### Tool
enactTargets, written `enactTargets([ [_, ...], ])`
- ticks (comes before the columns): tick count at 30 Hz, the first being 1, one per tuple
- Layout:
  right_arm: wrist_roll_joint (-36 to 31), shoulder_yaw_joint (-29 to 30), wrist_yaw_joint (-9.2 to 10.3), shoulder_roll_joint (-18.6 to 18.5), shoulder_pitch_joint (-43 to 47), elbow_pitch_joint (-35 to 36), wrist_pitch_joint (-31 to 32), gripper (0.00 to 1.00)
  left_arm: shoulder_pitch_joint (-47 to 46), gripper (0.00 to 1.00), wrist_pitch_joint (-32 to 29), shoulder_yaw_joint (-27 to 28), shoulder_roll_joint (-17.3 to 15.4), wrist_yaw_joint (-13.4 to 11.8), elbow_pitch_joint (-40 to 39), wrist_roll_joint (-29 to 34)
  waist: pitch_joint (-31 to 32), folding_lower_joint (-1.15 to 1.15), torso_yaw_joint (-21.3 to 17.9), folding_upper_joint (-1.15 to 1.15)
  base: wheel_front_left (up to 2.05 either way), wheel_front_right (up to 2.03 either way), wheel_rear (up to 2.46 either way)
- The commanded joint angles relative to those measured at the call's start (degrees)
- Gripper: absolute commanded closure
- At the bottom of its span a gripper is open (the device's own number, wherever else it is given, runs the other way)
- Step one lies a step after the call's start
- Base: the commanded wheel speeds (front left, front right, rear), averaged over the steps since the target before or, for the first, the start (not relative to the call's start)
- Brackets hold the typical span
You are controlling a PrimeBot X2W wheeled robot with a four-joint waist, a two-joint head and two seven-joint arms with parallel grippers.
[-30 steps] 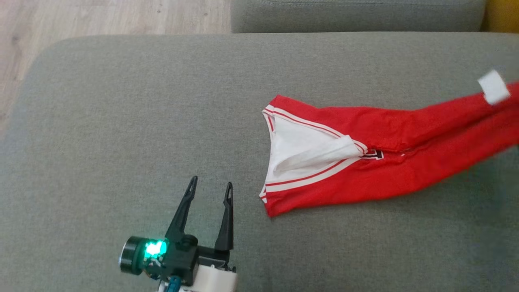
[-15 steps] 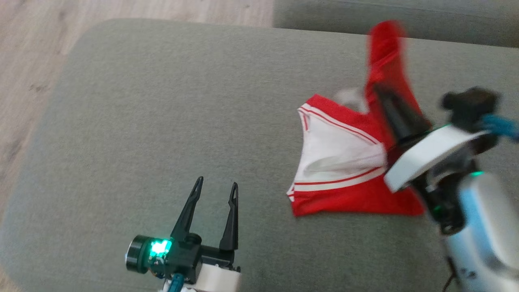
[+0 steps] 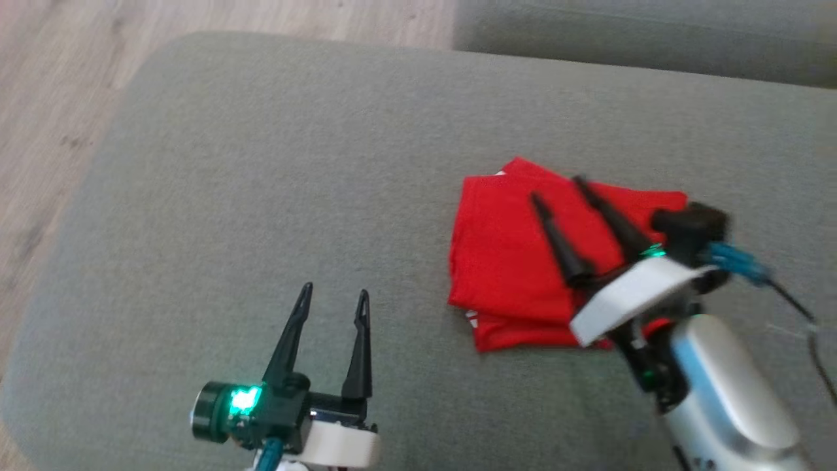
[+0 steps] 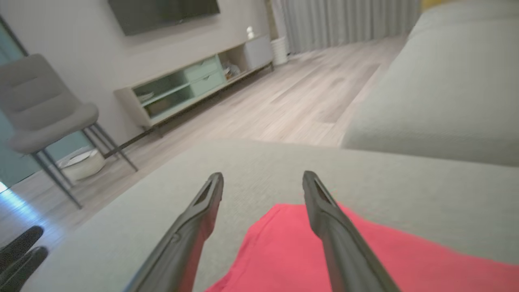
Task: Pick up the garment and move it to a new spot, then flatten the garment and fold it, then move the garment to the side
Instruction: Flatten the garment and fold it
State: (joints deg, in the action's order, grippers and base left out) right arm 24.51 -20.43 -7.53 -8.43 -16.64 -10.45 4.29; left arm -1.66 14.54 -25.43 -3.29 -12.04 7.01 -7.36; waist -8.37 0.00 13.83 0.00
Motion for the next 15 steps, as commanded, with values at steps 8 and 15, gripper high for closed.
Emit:
enactTargets([
  [8,-3.78,8.95,0.04,-5.74,9.05,2.83,-16.9,0.0,3.28,0.0,0.46,6.25,0.38,0.49,-2.62,-0.81,6.69,0.0,-8.15,0.0,0.0,0.0,0.0],
  [15,-9.47,11.73,0.04,-4.43,19.09,2.49,-19.25,0.0,6.27,0.0,0.46,7.8,0.39,1.2,-2.15,0.36,10.9,0.0,-10.63,0.0,0.0,0.0,0.0],
])
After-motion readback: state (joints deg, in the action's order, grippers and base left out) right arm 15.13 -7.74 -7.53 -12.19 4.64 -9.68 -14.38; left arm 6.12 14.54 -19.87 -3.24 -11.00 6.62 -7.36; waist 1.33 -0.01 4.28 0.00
